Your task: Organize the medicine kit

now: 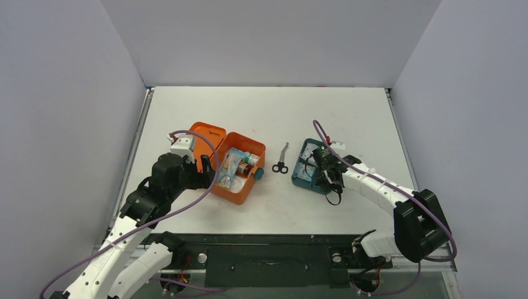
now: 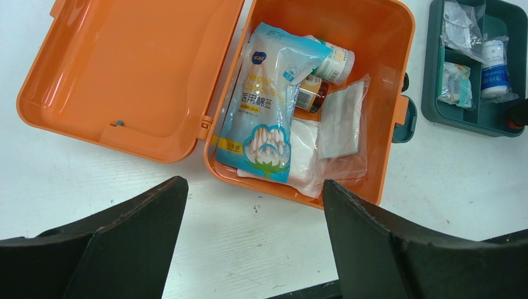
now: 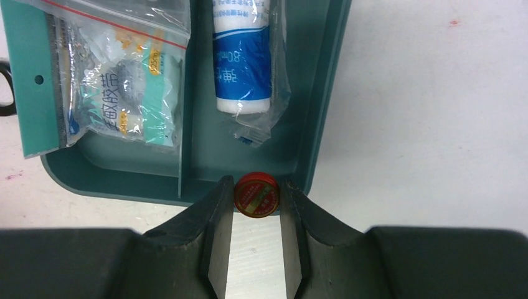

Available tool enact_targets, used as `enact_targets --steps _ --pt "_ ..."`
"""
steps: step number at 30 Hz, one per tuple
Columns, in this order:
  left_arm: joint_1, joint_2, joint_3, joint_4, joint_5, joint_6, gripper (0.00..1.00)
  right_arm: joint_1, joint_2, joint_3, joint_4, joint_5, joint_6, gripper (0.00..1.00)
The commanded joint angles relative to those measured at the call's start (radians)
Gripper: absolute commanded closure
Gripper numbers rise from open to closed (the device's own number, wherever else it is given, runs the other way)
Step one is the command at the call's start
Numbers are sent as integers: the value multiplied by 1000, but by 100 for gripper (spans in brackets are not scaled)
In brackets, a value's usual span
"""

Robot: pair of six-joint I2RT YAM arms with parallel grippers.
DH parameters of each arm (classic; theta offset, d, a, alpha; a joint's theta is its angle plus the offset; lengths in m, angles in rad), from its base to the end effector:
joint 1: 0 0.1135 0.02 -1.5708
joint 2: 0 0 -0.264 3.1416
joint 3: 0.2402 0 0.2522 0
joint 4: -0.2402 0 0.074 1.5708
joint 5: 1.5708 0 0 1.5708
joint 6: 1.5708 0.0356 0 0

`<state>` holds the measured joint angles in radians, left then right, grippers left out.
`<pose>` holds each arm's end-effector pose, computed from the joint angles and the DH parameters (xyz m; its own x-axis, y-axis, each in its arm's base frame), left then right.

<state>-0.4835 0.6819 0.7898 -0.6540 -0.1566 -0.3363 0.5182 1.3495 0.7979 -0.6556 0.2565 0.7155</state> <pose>0.1313 -0.0627 0.3092 -0.5467 -0.0811 -0.8334 0.1704 0.9637 -0.2055 0.2136 0.1114 0.1924 -0.8757 0.2311 -0.4240 0.2302 0.9716 0.0543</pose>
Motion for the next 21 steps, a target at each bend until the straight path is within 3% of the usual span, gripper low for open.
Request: enact_targets --steps 1,9,21 --pt "-1 -1 10 24 0 5 22 -30 31 20 79 -34 -13 97" --pt "0 5 11 25 0 5 22 -64 107 22 133 -81 -22 95" --pt "8 8 12 26 8 7 22 -65 115 51 104 -60 -33 69"
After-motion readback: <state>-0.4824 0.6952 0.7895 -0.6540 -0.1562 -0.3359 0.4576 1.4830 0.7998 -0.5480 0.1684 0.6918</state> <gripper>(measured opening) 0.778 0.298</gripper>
